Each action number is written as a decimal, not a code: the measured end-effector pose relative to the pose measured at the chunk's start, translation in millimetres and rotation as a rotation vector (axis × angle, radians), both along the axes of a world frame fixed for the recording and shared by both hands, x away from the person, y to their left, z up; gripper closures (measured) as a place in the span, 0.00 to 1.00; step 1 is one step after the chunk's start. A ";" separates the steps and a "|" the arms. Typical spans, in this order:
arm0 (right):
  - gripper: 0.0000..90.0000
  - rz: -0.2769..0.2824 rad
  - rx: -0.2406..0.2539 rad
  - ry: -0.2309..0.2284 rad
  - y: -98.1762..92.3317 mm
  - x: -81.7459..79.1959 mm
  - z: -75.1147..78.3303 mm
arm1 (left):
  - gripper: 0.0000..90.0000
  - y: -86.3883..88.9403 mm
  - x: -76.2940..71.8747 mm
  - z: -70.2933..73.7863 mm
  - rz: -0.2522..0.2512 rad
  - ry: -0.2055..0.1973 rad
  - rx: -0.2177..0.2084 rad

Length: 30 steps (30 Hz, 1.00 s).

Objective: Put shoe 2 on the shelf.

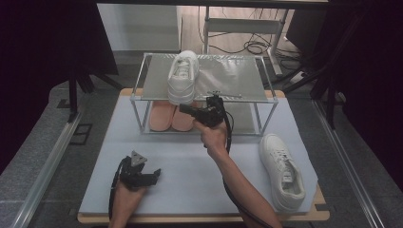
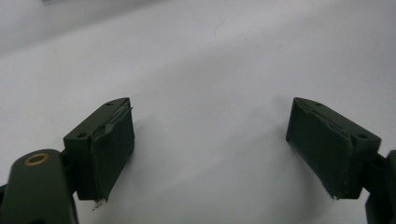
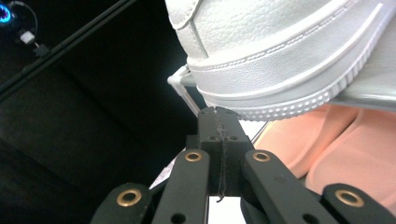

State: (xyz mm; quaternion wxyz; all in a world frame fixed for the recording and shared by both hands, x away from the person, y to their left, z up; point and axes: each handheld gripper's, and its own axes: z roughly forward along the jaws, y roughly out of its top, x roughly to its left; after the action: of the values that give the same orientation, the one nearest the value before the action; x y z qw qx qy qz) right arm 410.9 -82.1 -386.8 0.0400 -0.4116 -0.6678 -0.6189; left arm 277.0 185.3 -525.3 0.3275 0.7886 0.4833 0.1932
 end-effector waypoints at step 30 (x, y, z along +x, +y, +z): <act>0.68 0.026 -0.311 -0.202 2.2 -24.6 -1.4 | 0.17 -0.1 -0.1 0.0 -0.001 0.000 0.002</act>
State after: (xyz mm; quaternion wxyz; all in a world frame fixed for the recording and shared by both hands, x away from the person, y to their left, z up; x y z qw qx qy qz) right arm 386.3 -79.8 -388.2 -0.0834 -0.3396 -0.7614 -0.5458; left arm 276.9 185.3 -525.2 0.3268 0.7892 0.4827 0.1934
